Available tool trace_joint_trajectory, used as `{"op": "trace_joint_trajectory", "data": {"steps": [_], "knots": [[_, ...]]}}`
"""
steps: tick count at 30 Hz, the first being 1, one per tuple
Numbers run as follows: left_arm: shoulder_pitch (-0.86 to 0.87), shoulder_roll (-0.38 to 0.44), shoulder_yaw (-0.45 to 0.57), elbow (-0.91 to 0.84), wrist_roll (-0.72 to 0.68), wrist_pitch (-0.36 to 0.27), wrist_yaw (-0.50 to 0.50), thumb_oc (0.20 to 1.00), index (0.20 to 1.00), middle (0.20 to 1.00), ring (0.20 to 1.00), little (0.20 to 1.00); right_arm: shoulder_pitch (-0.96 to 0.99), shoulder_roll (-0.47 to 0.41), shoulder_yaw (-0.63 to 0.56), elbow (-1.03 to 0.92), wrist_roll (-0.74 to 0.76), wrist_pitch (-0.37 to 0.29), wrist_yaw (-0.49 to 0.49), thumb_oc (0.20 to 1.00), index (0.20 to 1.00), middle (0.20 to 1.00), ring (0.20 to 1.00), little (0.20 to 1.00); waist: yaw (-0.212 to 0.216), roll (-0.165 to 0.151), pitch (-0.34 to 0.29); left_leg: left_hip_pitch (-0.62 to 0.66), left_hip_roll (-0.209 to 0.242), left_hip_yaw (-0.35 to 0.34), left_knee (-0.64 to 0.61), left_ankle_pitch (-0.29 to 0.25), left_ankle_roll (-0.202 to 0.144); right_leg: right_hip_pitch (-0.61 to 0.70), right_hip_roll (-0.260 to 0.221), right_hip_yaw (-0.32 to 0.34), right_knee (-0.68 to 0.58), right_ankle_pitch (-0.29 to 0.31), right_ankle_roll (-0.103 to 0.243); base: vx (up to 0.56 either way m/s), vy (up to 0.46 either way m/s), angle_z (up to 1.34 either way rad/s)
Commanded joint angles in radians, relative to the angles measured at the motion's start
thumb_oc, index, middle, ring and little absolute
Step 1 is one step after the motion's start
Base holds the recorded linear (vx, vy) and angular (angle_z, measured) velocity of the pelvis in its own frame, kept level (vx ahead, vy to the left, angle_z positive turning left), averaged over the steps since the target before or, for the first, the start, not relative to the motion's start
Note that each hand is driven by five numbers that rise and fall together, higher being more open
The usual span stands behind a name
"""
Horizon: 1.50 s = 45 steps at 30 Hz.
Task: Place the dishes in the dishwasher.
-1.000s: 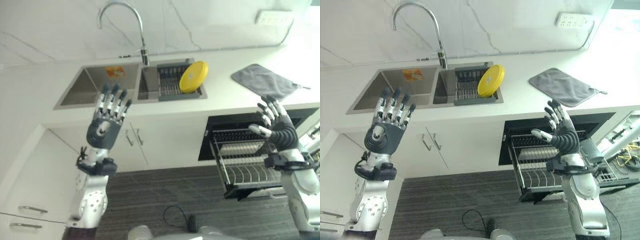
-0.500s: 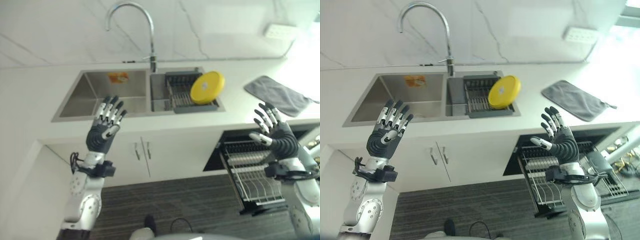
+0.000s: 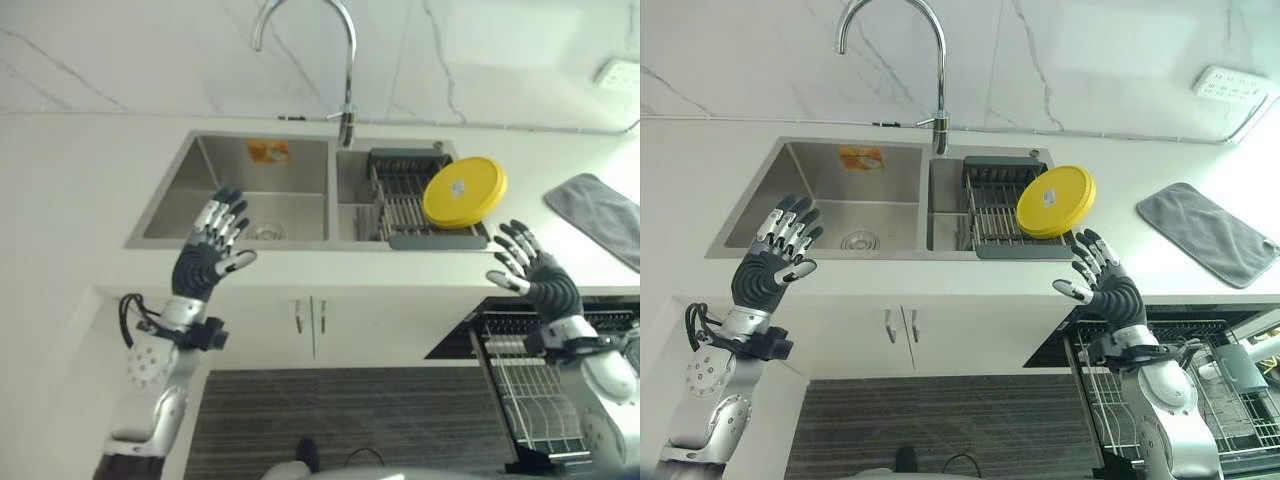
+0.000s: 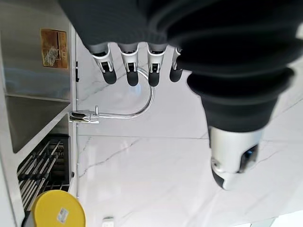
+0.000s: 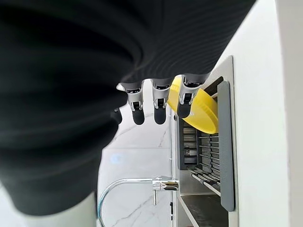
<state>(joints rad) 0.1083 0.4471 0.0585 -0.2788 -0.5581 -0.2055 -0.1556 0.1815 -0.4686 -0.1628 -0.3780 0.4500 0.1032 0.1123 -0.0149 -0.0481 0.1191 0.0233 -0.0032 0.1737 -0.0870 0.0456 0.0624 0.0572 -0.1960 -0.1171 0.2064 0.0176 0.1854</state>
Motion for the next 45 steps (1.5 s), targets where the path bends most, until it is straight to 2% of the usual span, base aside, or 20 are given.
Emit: {"op": "trace_joint_trajectory", "data": {"steps": [1,3,4,5,7,9,11,12,16,17,22,24,26,27,29,30,31,35,39,45], "knots": [[-0.037,0.033,0.022,-0.064,0.083,-0.021,0.029,1.0,1.0,1.0,1.0,1.0,-0.068,-0.003,0.013,0.004,-0.023,-0.071,-0.007,1.0,1.0,1.0,1.0,1.0,-0.007,0.016,-0.021,0.022,0.025,-0.019,0.0,-0.034,-0.037,-0.077,0.081,-0.01,0.247,0.082,-0.025,0.04,0.147,-0.09],[-0.052,0.041,0.018,-0.054,0.114,-0.006,0.052,1.0,1.0,1.0,1.0,1.0,-0.083,-0.006,0.023,0.024,-0.014,-0.082,0.002,1.0,1.0,1.0,1.0,1.0,-0.017,0.019,-0.015,0.035,0.033,-0.023,0.0,-0.039,-0.042,-0.128,0.087,-0.023,0.241,0.059,-0.044,0.06,0.047,-0.08],[-0.056,0.049,0.024,-0.05,0.109,-0.002,0.055,1.0,1.0,1.0,1.0,1.0,-0.081,-0.012,0.017,0.027,-0.005,-0.089,0.007,1.0,1.0,1.0,1.0,1.0,-0.023,0.018,-0.014,0.038,0.032,-0.031,0.0,-0.037,-0.046,-0.126,0.103,-0.023,0.197,0.031,-0.053,0.16,-0.054,0.02],[-0.061,0.054,0.033,-0.05,0.092,0.002,0.056,1.0,1.0,1.0,1.0,1.0,-0.063,-0.025,-0.006,0.017,0.032,-0.093,0.027,1.0,1.0,1.0,1.0,1.0,-0.033,0.01,-0.013,0.049,0.023,-0.048,0.0,-0.044,-0.047,-0.116,0.11,-0.026,0.075,0.007,-0.059,0.19,-0.09,0.1],[-0.056,0.048,0.043,-0.052,0.065,-0.005,0.04,1.0,1.0,1.0,1.0,1.0,-0.033,-0.024,-0.03,0.009,0.062,-0.101,0.062,1.0,1.0,1.0,1.0,1.0,-0.052,0.005,-0.007,0.069,0.016,-0.071,0.0,-0.066,-0.047,-0.119,0.091,-0.008,-0.074,0.037,-0.055,0.21,-0.152,0.22],[-0.039,0.034,0.045,-0.066,0.048,-0.005,0.031,1.0,1.0,1.0,1.0,1.0,-0.012,-0.012,-0.03,0.005,0.041,-0.094,0.078,1.0,1.0,1.0,1.0,1.0,-0.071,0.006,0.001,0.095,0.02,-0.086,0.0,-0.095,-0.051,-0.141,0.059,0.04,-0.197,0.108,-0.035,0.21,-0.226,0.39],[-0.032,0.032,0.034,-0.073,0.015,-0.002,0.037,1.0,1.0,1.0,1.0,1.0,-0.026,-0.012,-0.005,0.001,-0.004,-0.157,0.064,1.0,1.0,1.0,1.0,1.0,-0.076,0.01,0.009,0.113,0.029,-0.085,0.0,-0.11,-0.054,-0.162,0.042,0.046,-0.24,0.153,-0.021,0.18,-0.258,0.52],[-0.03,0.031,0.026,-0.075,-0.001,-0.004,0.041,1.0,1.0,1.0,1.0,1.0,-0.039,-0.012,0.011,-0.003,-0.03,-0.171,0.052,1.0,1.0,1.0,1.0,1.0,-0.075,0.01,0.015,0.123,0.032,-0.086,0.0,-0.12,-0.054,-0.176,0.037,0.047,-0.24,0.165,-0.018,0.22,-0.335,0.48],[-0.044,0.032,0.016,-0.079,0.004,-0.015,0.03,1.0,1.0,1.0,1.0,1.0,-0.089,-0.022,0.029,0.028,0.026,-0.107,0.041,1.0,1.0,1.0,1.0,1.0,-0.065,-0.005,0.027,0.139,0.048,-0.08,0.0,-0.147,-0.063,-0.157,0.026,0.026,-0.253,0.168,-0.01,0.21,-0.428,0.3],[-0.049,0.038,0.036,-0.072,-0.028,-0.007,0.027,1.0,1.0,1.0,1.0,1.0,-0.11,-0.031,0.057,0.025,0.054,-0.036,0.103,1.0,1.0,1.0,1.0,1.0,-0.074,0.002,0.009,0.169,0.101,-0.048,0.0,-0.149,-0.094,-0.141,0.047,0.019,-0.286,0.138,-0.008,0.35,-0.679,0.53],[-0.028,0.041,0.039,-0.061,-0.035,0.004,0.018,1.0,1.0,1.0,1.0,1.0,-0.108,-0.058,0.061,0.018,0.081,0.001,0.119,1.0,1.0,1.0,1.0,1.0,-0.096,0.017,-0.018,0.21,0.153,0.0,0.0,-0.135,-0.13,-0.124,0.084,0.023,-0.286,0.113,-0.037,0.21,-0.349,0.11],[-0.016,0.034,0.03,-0.059,-0.002,-0.014,0.008,1.0,1.0,1.0,1.0,1.0,-0.108,-0.052,0.058,0.025,0.12,-0.012,0.099,1.0,1.0,1.0,1.0,1.0,-0.101,0.028,-0.021,0.214,0.171,-0.001,0.027,-0.09,-0.148,-0.111,0.116,0.04,-0.289,0.101,-0.06,0.15,-0.24,0.0],[0.001,0.025,0.023,-0.069,0.024,-0.032,0.018,1.0,1.0,1.0,1.0,1.0,-0.112,-0.044,0.054,0.025,0.155,-0.039,0.091,1.0,1.0,1.0,1.0,1.0,-0.094,0.031,-0.016,0.159,0.171,-0.046,0.185,-0.043,-0.159,-0.089,0.144,0.065,-0.292,0.083,-0.092,0.13,-0.195,-0.16],[-0.006,0.019,0.011,-0.076,0.059,-0.048,0.025,1.0,1.0,1.0,1.0,1.0,-0.112,-0.026,0.054,0.025,0.167,-0.081,0.066,1.0,1.0,1.0,1.0,1.0,-0.077,0.017,0.004,0.051,0.129,-0.062,0.26,-0.065,-0.138,-0.049,0.148,0.073,-0.294,0.063,-0.103,0.12,-0.116,-0.37],[0.0,0.021,0.006,-0.086,0.062,-0.055,0.028,1.0,1.0,1.0,1.0,1.0,-0.121,-0.019,0.053,0.018,0.179,-0.094,0.041,1.0,1.0,1.0,1.0,1.0,-0.065,0.022,0.011,0.042,0.095,-0.061,0.157,-0.093,-0.122,-0.036,0.15,0.073,-0.294,0.048,-0.089,0.14,0.022,-0.17],[0.001,0.022,0.005,-0.09,0.06,-0.057,0.028,1.0,1.0,1.0,1.0,1.0,-0.124,-0.015,0.05,0.012,0.181,-0.098,0.03,1.0,1.0,1.0,1.0,1.0,-0.059,0.03,0.016,0.041,0.091,-0.063,0.09,-0.072,-0.125,-0.03,0.152,0.07,-0.294,0.041,-0.084,0.13,0.124,-0.05],[-0.014,0.022,-0.008,-0.086,0.081,-0.07,0.032,1.0,1.0,1.0,1.0,1.0,-0.136,-0.005,0.045,0.01,0.156,-0.131,0.005,1.0,1.0,1.0,1.0,1.0,-0.047,0.038,0.037,0.024,0.096,-0.067,0.016,-0.008,-0.139,-0.012,0.152,0.06,-0.294,0.026,-0.082,0.05,0.144,-0.09],[-0.087,0.02,-0.079,-0.042,0.155,-0.084,0.097,1.0,1.0,1.0,1.0,1.0,-0.17,0.002,0.035,0.007,0.153,-0.207,-0.051,1.0,1.0,1.0,1.0,1.0,-0.056,0.038,0.032,0.012,0.092,-0.075,0.0,-0.024,-0.132,-0.009,0.146,0.037,-0.294,0.007,-0.083,-0.01,0.14,-0.11],[-0.085,0.033,-0.057,-0.053,0.145,-0.065,0.082,1.0,1.0,1.0,1.0,1.0,-0.136,0.024,-0.009,-0.036,0.164,-0.241,-0.08,1.0,1.0,1.0,1.0,1.0,-0.063,0.035,0.02,0.034,0.091,-0.056,0.0,-0.044,-0.123,0.001,0.129,0.013,-0.294,0.007,-0.073,0.04,0.098,-0.05],[-0.088,0.048,-0.047,-0.055,0.168,-0.055,0.081,1.0,1.0,1.0,1.0,1.0,-0.147,0.045,-0.04,-0.043,0.139,-0.279,-0.21,1.0,1.0,1.0,1.0,1.0,-0.06,0.025,0.007,0.051,0.078,-0.037,0.0,-0.067,-0.102,0.01,0.126,0.019,-0.294,0.008,-0.068,0.03,0.057,0.0]]}}
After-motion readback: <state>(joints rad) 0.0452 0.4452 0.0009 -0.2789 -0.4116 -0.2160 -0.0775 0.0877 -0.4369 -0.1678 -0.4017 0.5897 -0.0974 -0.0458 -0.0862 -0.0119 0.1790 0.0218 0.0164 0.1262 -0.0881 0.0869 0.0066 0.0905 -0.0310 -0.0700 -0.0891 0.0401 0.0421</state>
